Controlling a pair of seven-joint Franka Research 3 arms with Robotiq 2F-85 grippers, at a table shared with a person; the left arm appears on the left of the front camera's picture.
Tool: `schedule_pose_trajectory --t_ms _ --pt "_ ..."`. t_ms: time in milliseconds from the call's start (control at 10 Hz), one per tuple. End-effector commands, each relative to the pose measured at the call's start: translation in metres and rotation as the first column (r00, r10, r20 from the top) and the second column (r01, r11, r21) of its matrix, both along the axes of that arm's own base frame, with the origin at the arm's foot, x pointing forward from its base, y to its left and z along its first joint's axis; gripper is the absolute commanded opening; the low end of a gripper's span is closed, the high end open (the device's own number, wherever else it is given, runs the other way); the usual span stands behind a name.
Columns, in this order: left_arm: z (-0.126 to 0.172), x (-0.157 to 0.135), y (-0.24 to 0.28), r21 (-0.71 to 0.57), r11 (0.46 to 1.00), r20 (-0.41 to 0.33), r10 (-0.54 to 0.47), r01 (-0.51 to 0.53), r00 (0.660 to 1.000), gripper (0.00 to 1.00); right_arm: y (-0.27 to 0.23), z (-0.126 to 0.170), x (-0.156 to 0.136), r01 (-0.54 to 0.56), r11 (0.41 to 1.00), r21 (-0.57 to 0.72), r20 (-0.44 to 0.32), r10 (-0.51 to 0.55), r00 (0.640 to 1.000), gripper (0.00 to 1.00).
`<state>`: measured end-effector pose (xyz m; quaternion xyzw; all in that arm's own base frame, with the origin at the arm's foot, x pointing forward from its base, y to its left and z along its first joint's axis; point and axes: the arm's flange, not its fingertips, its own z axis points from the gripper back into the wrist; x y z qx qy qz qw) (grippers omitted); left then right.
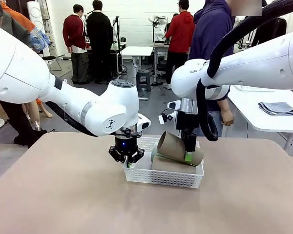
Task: Clean and organize the cups into the basket.
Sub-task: Pick up the Reusable plastic cup from the right side of the table and stack it inside the Organizing basket in the center of the table.
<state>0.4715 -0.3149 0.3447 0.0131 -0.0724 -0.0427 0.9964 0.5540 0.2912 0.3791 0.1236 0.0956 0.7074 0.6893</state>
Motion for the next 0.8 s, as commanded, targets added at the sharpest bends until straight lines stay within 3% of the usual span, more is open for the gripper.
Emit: schedule_pose_trajectory --t_ms 0,400,700 --pt "0.000 0.000 0.000 -0.001 1.000 0.001 0.001 -0.001 1.000 0.00 0.001 0.006 0.008 -0.007 1.000 -0.024 -0.005 0.007 1.000 1.00" --pt "0.000 0.000 0.000 -0.001 1.000 0.001 0.001 -0.001 1.000 0.00 -0.001 0.010 0.006 -0.004 1.000 -0.012 0.014 0.004 1.000 1.00" --pt "0.000 0.000 0.000 -0.001 1.000 0.001 0.001 -0.001 1.000 0.00 -0.042 0.056 0.001 0.043 0.986 0.162 0.128 -0.064 0.990 1.00"
